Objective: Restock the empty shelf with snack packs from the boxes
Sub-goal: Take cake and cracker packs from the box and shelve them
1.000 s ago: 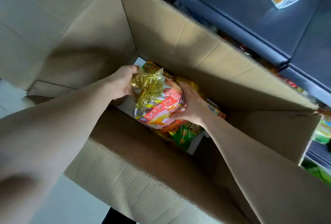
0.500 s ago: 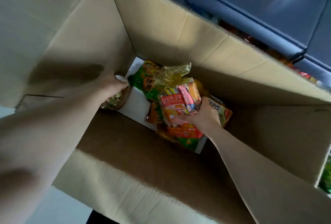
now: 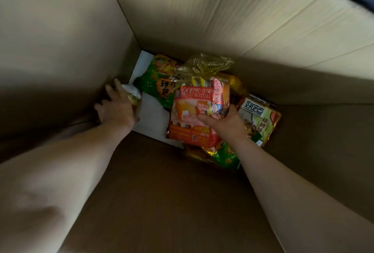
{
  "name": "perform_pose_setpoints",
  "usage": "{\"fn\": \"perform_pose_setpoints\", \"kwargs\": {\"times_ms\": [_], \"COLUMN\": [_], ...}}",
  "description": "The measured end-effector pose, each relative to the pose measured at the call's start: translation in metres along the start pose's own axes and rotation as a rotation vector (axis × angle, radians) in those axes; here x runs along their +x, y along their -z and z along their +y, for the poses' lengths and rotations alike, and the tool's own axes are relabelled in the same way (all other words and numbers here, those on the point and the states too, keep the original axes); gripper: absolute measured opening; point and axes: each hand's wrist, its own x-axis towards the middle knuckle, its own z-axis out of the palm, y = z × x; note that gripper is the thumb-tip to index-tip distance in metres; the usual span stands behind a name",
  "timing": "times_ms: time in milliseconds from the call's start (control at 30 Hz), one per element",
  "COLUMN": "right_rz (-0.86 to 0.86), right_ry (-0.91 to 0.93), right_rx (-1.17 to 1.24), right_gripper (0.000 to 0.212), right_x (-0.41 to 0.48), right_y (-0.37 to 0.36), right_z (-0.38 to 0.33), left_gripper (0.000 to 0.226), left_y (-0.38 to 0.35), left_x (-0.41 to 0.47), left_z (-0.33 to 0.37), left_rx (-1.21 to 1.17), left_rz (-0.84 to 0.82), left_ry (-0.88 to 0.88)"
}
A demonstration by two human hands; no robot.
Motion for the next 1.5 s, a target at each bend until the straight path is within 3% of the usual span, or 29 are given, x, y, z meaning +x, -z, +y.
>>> {"fn": "perform_pose_setpoints", "kwargs": {"times_ms": [67,133,267,400,567,700,1033,1300,1500], "right_rz": [-0.024,-0.050,-0.040,-0.001,0.122,0.181,0.201,0.132,0.026], "right_ry": [-0.039,-0.083,-0.133,-0.128,-0.053,0.063,0.327,0.564,0.684], "right_rx": [0.052,0.081,0.136,0.148,0.072,0.040,0.186,0.197,0.179], "right_gripper": [0.125,0.130,0.106,0.108,0.088,0.077,0.095,0.062,0.075], "right_x": [-0.001,-0.005,-0.027,-0.069,-0.143,-0.210,-0.383,-0.487,-0.550], "right_y": [0.002,0.006,0.024,0.057,0.114,0.167,0.263,0.295,0.306], "right_z": [0.000,-0.001,-0.007,-0.012,-0.029,-0.047,-0.119,-0.184,-0.238], "left_gripper": [0.116,0.107,0.102,0.103,0.098,0.106,0.097,0.090,0.077], "left_y": [-0.002,0.004,0.044,0.091,0.161,0.221,0.346,0.428,0.466], "left_x": [0.003,0.003,-0.014,-0.053,-0.128,-0.198,-0.372,-0.484,-0.543], "left_z": [-0.003,-0.007,-0.007,-0.006,-0.016,-0.039,-0.119,-0.196,-0.251], "left_rx": [0.006,0.012,-0.078,-0.186,-0.455,-0.507,-0.624,-0.332,-0.300], "left_rz": [-0.034,-0.078,-0.157,-0.202,-0.187,-0.085,0.150,0.475,0.596], "left_ry": [0.010,0.000,-0.007,-0.097,-0.195,-0.294,-0.452,-0.501,-0.483]}}
